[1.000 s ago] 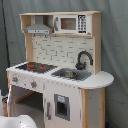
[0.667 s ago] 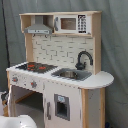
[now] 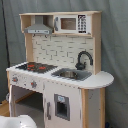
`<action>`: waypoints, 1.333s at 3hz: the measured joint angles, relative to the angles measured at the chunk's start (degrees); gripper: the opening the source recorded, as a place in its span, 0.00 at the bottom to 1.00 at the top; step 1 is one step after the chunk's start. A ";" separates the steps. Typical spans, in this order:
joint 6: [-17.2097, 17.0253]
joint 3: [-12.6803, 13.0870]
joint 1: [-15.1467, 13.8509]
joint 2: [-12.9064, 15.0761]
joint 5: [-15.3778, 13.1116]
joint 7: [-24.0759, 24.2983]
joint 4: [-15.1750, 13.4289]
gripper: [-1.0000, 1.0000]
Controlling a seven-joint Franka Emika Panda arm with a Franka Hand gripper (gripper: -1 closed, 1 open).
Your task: Play with the kitchen
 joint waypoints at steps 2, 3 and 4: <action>-2.50 -3.24 0.24 0.04 -0.03 -11.66 5.38 1.00; -3.53 -4.82 0.56 0.05 -0.05 -17.43 7.01 1.00; -4.50 -7.15 1.13 0.08 -0.04 -24.30 8.55 1.00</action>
